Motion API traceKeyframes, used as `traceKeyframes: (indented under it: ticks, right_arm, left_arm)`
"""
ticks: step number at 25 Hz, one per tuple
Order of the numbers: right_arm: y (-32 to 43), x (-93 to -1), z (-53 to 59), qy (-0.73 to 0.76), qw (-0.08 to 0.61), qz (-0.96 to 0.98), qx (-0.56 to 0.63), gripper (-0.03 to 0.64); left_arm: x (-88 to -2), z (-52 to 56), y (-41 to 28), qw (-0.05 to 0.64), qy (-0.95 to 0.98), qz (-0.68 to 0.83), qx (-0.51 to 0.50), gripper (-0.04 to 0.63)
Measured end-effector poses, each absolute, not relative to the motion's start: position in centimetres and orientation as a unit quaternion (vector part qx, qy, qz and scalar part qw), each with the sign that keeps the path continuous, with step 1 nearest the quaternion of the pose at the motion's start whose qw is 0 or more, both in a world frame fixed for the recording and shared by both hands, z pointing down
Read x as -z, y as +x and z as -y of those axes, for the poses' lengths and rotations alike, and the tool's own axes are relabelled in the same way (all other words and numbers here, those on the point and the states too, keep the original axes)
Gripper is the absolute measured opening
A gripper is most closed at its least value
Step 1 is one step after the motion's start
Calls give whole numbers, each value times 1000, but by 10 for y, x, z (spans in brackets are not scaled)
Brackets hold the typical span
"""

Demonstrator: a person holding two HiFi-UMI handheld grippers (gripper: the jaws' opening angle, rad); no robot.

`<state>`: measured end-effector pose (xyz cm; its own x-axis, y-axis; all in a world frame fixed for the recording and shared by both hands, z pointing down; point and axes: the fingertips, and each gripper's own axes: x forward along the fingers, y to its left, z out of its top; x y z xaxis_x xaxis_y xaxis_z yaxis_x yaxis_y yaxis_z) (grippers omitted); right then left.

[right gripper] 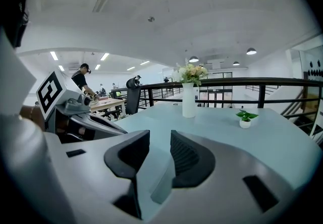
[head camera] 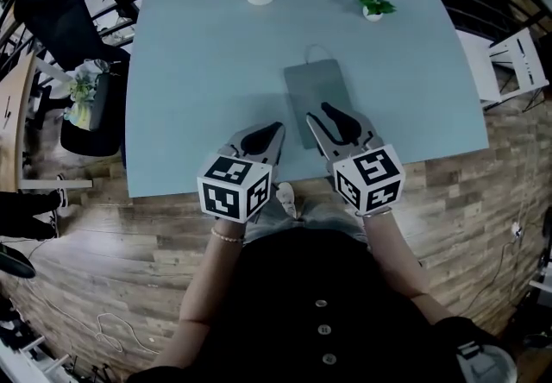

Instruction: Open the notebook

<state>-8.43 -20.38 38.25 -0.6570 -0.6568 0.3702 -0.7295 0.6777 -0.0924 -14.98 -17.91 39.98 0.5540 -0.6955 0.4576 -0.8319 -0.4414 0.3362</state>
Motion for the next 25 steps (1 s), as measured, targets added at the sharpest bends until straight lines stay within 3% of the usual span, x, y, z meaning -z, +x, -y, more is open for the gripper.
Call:
traceKeyframes:
  ticks: [25]
  right_arm:
    - [-103,-396,196,326,207,915,-114,132]
  left_arm:
    - [-441,175,-153,320,818,465,-113,17]
